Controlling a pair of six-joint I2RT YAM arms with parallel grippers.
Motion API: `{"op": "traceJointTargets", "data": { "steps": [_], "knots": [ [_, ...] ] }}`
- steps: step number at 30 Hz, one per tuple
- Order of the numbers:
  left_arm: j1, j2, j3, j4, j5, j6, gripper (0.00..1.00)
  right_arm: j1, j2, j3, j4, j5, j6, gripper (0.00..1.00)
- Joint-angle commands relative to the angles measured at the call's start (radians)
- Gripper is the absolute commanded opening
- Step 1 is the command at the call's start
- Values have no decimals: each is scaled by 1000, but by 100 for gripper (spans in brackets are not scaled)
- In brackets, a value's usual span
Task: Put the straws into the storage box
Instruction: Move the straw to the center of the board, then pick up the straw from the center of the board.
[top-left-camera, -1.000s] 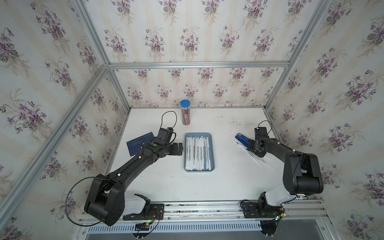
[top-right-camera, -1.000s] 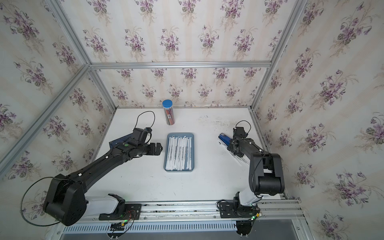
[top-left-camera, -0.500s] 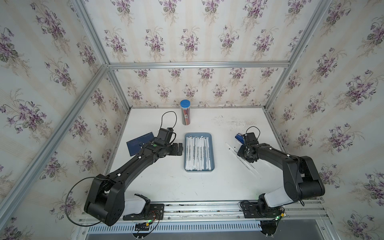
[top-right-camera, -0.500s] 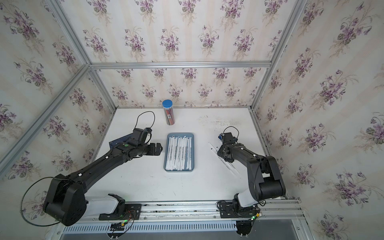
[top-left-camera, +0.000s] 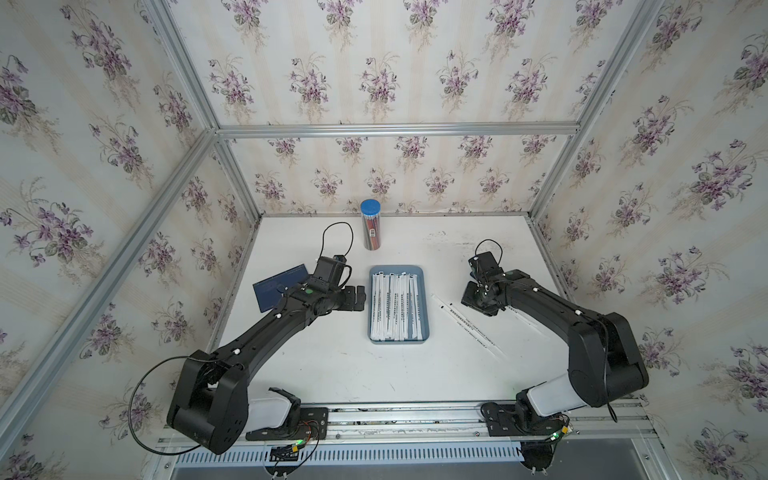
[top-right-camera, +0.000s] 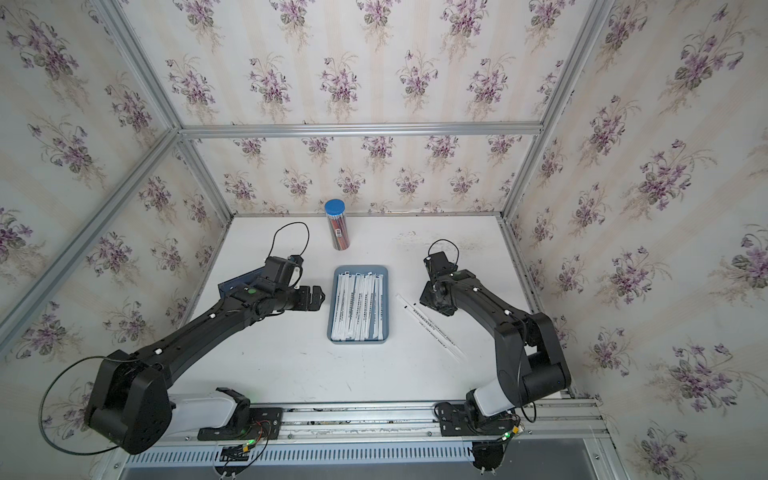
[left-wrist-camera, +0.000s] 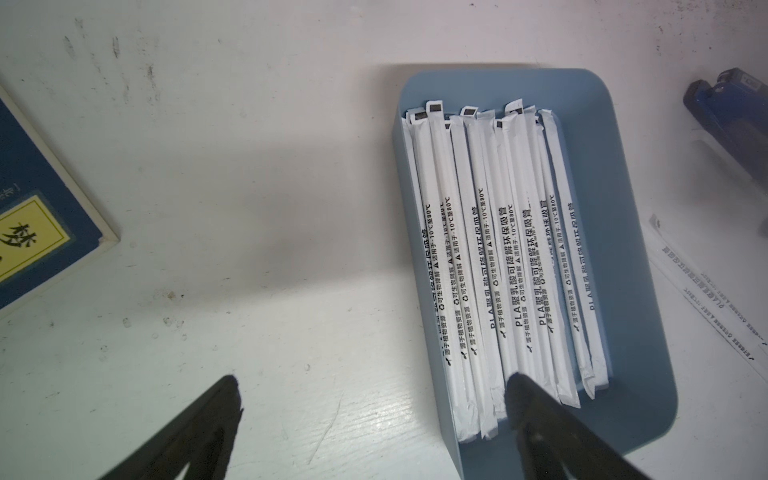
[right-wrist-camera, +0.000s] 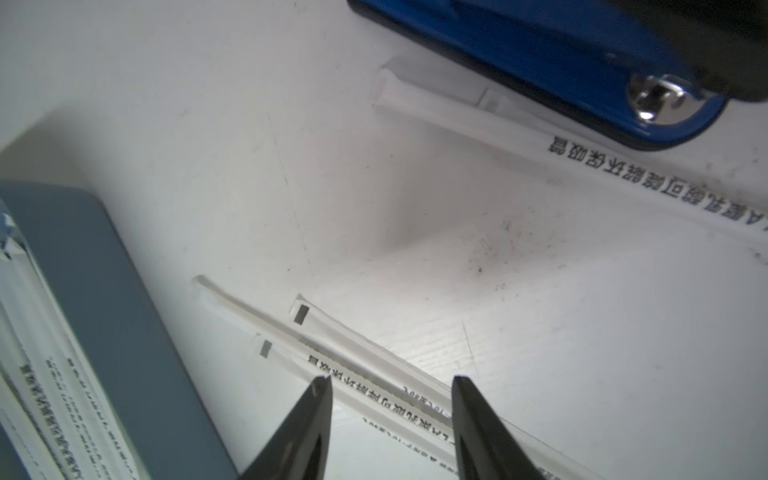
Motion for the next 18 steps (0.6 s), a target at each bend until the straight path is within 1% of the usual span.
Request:
{"op": "traceJointTargets", "data": {
  "steps": [1,4,9,13,18],
  "knots": [
    [0,4,5,11,0,-4,100,39,-5,-17,-133,-50,-129,50],
    [1,6,8,13,4,-10,100,78,-33,-62,-145,-45,-112,49],
    [0,8,12,2,7,-3,100,91,-64,-125,-125,-64,-103,48],
    [1,11,15,3,9,-2,100,95,-35,-132,-103,-62,-113,48],
    [-1,8,9,4,11,-13,100,111,-1,-92,-93,-62,-118,46]
  ]
}}
